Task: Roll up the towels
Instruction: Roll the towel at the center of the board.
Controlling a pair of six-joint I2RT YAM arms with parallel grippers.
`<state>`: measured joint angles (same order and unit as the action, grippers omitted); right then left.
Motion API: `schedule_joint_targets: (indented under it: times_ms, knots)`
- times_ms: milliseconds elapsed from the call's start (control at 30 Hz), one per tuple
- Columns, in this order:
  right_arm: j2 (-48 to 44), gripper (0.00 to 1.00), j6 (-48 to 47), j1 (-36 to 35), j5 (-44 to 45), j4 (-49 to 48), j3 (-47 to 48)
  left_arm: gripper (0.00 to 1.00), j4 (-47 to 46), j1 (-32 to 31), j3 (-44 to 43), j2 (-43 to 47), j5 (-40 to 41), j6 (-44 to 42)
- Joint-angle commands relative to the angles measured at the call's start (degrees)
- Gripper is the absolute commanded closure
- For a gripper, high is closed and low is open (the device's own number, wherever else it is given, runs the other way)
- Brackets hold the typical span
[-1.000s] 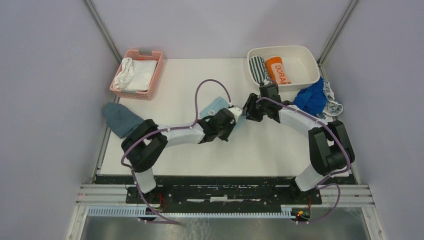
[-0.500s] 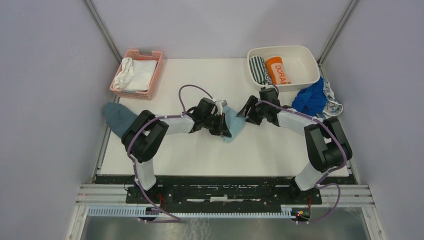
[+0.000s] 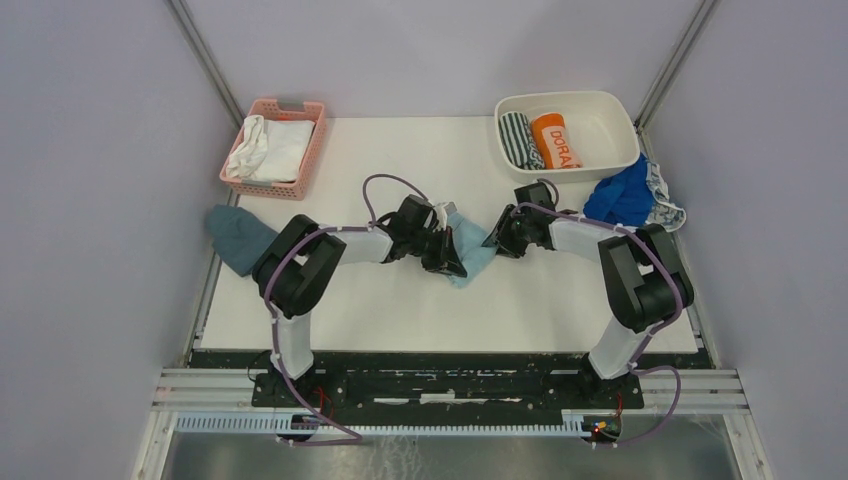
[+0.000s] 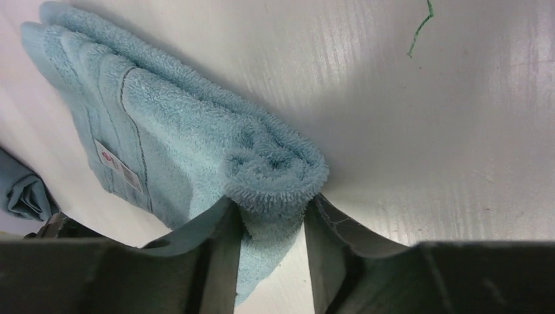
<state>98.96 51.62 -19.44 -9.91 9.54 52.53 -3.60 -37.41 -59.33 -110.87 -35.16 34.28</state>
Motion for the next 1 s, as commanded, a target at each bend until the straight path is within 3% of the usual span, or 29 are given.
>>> schedule_joint_targets:
  times_ms: [0,100,167,333,500,567,833,967]
  knots:
    - [1.64,0.6,-1.39,0.03,3.87,5.06,1.59,0.92,2.1,0.02,-0.25,-1.1,3.16,1.99]
    - [2.23,0.8,-2.37,0.03,4.04,7.1,2.86,0.83,3.91,-0.35,-0.02,0.98,7.66,-0.23]
    - [2.71,0.86,-2.54,0.02,3.94,8.66,3.81,0.76,5.51,-1.42,0.2,3.37,12.66,-2.28]
    - [2.95,0.91,-2.28,0.02,4.81,11.41,5.19,0.59,10.48,-10.06,-0.46,11.32,36.64,-11.36]
    - [3.92,0.92,-2.24,-0.07,4.5,12.5,6.07,0.53,12.92,-22.58,-3.25,12.01,63.53,-22.79]
    - [4.49,0.92,-2.29,-0.07,3.71,12.54,6.35,0.52,12.23,-26.66,-4.18,10.79,70.72,-27.6]
    - [5.48,0.92,-2.07,-0.03,2.42,12.34,6.89,0.49,7.42,-36.39,-7.17,2.32,87.54,-45.29]
    - [5.63,0.93,-1.98,-0.07,2.03,12.13,6.9,0.47,6.8,-38.05,-8.11,-0.91,87.85,-48.12]
